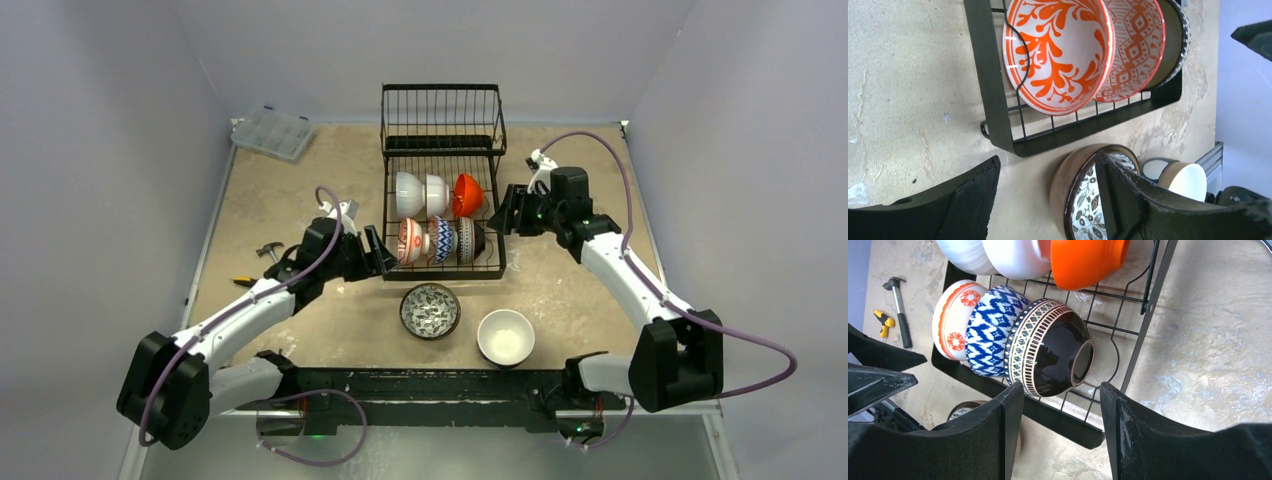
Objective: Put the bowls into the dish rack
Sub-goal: Adjust the dish rack at the center of the board, then pick up the bowl from the center of the board.
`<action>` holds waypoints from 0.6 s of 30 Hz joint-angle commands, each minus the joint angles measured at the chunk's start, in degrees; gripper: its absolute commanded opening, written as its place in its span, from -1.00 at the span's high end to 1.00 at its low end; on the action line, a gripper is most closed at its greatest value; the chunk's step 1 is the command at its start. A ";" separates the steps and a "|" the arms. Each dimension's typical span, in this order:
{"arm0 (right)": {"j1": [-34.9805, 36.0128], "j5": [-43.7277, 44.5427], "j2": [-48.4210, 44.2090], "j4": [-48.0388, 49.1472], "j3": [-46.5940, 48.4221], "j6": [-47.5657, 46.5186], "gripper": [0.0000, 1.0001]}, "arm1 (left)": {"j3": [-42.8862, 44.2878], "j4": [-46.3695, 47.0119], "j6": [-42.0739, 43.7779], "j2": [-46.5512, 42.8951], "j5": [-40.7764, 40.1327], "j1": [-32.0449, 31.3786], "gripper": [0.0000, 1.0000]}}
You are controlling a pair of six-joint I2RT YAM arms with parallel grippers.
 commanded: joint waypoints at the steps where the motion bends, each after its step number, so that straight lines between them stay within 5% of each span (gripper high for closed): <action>1: 0.23 -2.89 -1.21 1.45 1.74 -0.23 -0.22 | 2.98 -5.72 5.12 -3.20 3.15 -1.02 -0.36; 9: 0.19 -7.94 -0.44 5.12 -0.43 2.50 -0.28 | 7.14 -2.91 6.29 -1.51 7.04 -9.93 -0.36; 18: 0.19 -9.77 0.06 5.87 -1.55 5.01 -0.34 | 17.54 0.07 8.61 11.47 2.62 -24.16 -0.33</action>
